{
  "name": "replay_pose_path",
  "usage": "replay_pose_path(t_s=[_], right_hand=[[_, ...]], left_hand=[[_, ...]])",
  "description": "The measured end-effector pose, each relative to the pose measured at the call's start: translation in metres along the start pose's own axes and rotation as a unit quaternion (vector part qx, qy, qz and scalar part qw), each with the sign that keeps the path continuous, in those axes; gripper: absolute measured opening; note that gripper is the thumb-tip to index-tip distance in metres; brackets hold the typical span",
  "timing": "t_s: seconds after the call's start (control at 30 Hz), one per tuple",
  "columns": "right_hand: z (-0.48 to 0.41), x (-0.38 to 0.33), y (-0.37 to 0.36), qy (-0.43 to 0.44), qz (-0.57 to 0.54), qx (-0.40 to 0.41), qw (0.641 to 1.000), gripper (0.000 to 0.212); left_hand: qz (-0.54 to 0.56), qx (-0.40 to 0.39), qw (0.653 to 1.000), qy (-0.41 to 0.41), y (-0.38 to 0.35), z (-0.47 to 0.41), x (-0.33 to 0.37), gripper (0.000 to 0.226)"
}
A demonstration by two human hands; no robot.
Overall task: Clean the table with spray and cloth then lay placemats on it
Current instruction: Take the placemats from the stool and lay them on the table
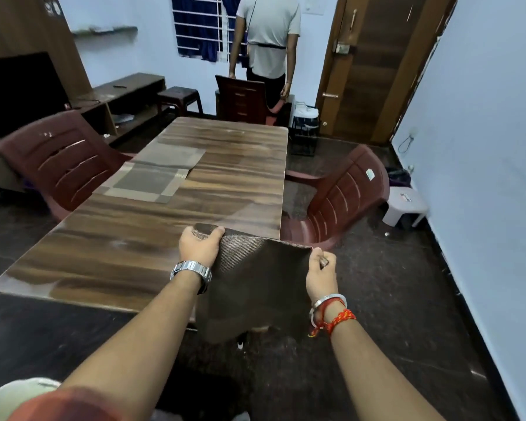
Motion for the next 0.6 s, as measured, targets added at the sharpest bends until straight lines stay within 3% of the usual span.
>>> replay_pose_path(t_s=[0.07,0.13,0.17,0.23,0.27,0.33,0.37,0.43,0.5,0.6], right_hand=[[-0.033,-0.015,-0.007,-0.094,-0.114,-0.038,0.988,0.064],[-0.078,-0.016,-0.016,-0.13,-0.16,-0.088,0.975,0.098],[-0.11,-0.011,-0.024,-0.14,-0.163,-0.1,0.972,0.101],[-0.152,0.001,-0.038,-0.26,-0.195,-0.152,0.933,0.091],[-0.157,-0.002,-0.044,-0.324,-0.214,-0.175,0.905,0.076],[-0.161,-0.01,-0.053,-0.339,-0.251,-0.218,0.88,0.031],[-0.163,-0.019,-0.055,-0.309,-0.223,-0.22,0.898,0.016],[-0.19,-0.029,-0.061,-0.288,-0.221,-0.229,0.903,0.007],[-0.217,-0.04,-0.064,-0.246,-0.199,-0.23,0.92,0.008],[-0.265,-0.057,-0.061,-0.123,-0.059,-0.246,0.96,0.006]], left_hand=[[0.017,-0.027,0.999,-0.014,-0.018,-0.022,0.014,0.024],[0.003,-0.058,0.998,-0.035,-0.033,-0.046,0.023,0.025],[0.0,-0.074,0.996,-0.048,-0.042,-0.059,0.03,0.025],[-0.006,-0.093,0.993,-0.066,-0.058,-0.082,0.039,0.022],[-0.012,-0.092,0.993,-0.068,-0.065,-0.091,0.04,0.021],[-0.027,-0.089,0.993,-0.067,-0.075,-0.103,0.04,0.02],[-0.036,-0.083,0.994,-0.065,-0.08,-0.108,0.039,0.021],[-0.044,-0.067,0.995,-0.064,-0.091,-0.123,0.039,0.025],[-0.055,-0.039,0.996,-0.057,-0.101,-0.134,0.04,0.033],[-0.095,0.038,0.994,-0.042,-0.12,-0.147,0.036,0.036]])
Point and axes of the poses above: each hand's wrist, its own z-axis away from the middle knuckle, its own y-axis out of the back of the hand, x = y × z, the point moved 1 cm from there along -z, towards the middle knuckle, and after that the axes turned 1 degree about y, right-handed, at the moved point
